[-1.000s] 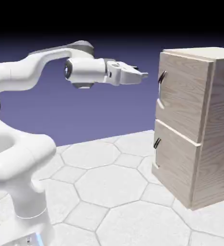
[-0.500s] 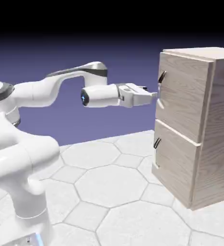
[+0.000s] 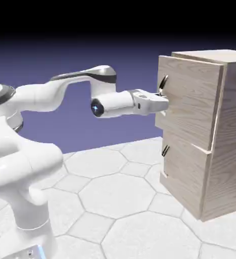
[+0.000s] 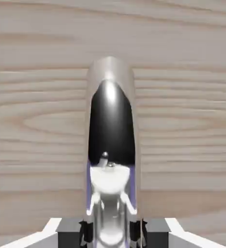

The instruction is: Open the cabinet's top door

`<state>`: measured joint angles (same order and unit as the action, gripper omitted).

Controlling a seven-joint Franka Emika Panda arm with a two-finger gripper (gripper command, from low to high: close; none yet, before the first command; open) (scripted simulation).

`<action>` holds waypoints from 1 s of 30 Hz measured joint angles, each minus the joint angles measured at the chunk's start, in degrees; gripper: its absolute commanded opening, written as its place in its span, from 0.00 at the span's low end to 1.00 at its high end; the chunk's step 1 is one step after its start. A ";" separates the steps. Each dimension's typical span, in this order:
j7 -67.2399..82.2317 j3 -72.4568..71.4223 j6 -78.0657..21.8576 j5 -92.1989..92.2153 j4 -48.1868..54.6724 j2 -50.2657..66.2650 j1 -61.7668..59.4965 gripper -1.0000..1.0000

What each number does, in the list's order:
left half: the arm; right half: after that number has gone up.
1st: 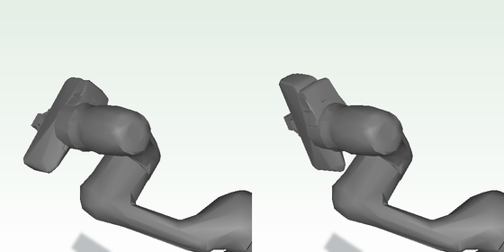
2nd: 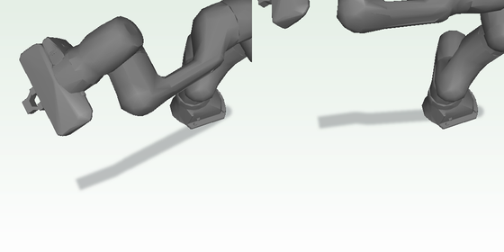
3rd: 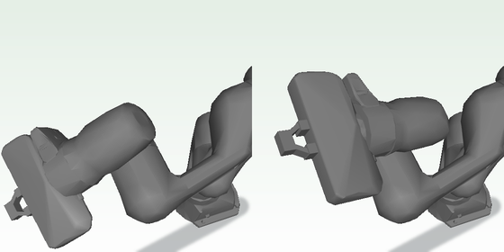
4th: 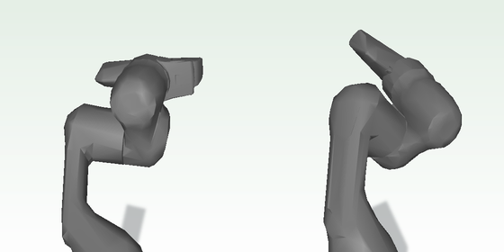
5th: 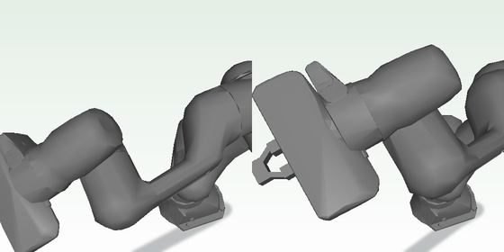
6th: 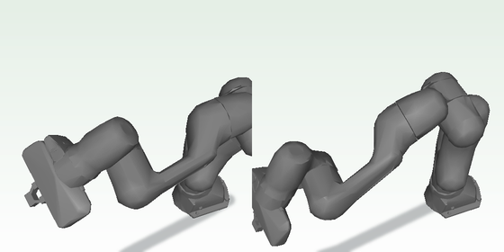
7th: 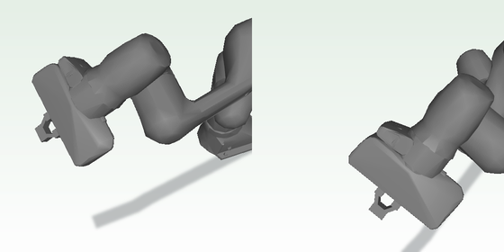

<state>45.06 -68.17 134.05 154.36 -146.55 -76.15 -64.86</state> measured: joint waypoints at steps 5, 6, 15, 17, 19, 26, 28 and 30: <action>2.70 5.27 -12.46 -3.60 -7.36 1.28 2.71 0.00; 3.21 6.39 -14.95 -4.52 -8.60 1.58 2.96 0.00; 8.19 16.64 -37.38 -15.19 -16.02 5.63 0.69 0.00; 9.54 18.81 -42.37 -18.12 -16.73 7.05 -0.87 0.00; 11.04 20.86 -47.35 -21.27 -17.07 8.74 -2.78 0.00; 18.24 26.49 -64.79 -34.67 -14.95 17.65 -12.10 0.00; 21.14 27.37 -69.71 -39.54 -13.08 21.40 -15.55 0.00; 24.20 27.72 -73.98 -44.53 -10.70 25.42 -18.98 0.00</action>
<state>69.25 -40.45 60.07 109.84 -157.24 -50.72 -83.84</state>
